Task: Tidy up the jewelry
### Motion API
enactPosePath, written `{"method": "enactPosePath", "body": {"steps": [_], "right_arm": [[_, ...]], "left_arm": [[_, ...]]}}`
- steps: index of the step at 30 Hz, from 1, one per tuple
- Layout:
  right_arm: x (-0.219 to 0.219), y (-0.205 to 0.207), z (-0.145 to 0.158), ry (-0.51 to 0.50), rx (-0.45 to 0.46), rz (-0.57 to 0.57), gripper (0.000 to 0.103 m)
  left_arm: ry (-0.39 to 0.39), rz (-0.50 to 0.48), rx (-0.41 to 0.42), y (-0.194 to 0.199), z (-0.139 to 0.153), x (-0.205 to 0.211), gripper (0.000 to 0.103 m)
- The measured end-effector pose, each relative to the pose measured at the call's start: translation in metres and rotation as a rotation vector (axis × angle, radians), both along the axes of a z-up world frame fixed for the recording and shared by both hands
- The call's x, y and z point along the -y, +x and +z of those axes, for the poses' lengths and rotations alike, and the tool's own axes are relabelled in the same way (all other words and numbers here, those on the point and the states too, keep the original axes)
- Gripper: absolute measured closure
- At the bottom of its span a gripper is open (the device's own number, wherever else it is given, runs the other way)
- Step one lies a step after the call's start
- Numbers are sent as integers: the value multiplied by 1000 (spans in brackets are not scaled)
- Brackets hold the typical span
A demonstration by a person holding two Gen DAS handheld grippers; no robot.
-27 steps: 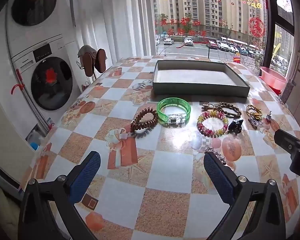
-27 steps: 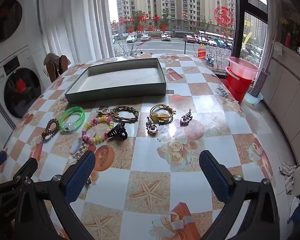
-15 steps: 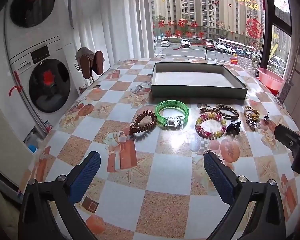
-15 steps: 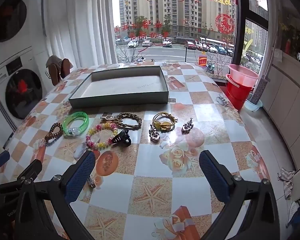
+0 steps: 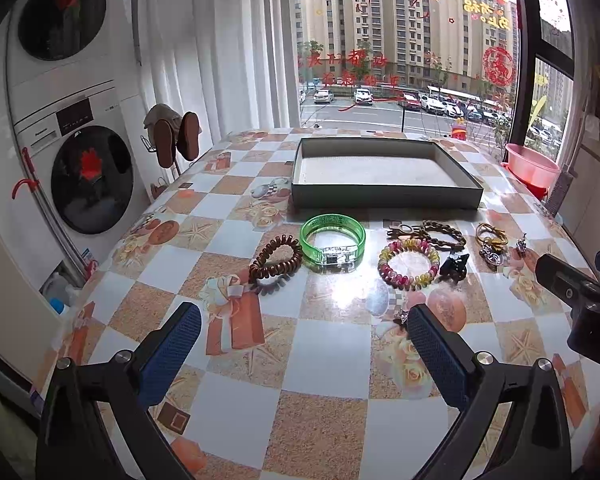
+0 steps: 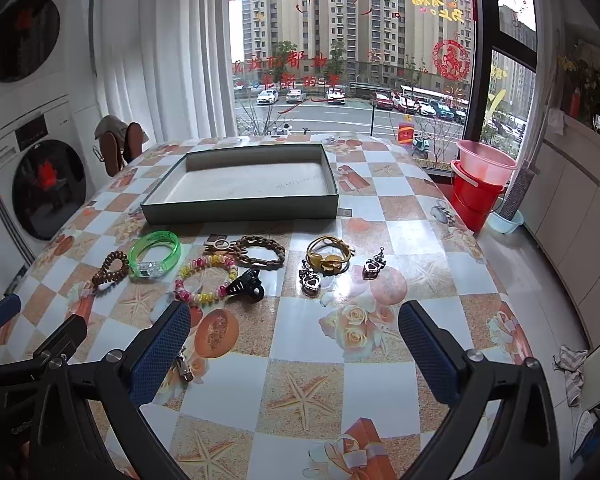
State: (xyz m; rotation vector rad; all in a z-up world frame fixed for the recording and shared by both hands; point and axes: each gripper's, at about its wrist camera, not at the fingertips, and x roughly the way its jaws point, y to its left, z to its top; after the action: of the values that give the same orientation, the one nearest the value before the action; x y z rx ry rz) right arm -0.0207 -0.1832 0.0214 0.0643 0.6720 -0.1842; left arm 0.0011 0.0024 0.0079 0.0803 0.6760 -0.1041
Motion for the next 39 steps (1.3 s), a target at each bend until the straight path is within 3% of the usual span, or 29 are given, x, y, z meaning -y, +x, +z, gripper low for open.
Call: {"method": "enactPosePath", "body": {"steps": [39], "right_arm": [[3, 1, -2, 9, -1, 2, 0]], "left_arm": [[6, -3, -4, -1, -2, 1, 0]]}}
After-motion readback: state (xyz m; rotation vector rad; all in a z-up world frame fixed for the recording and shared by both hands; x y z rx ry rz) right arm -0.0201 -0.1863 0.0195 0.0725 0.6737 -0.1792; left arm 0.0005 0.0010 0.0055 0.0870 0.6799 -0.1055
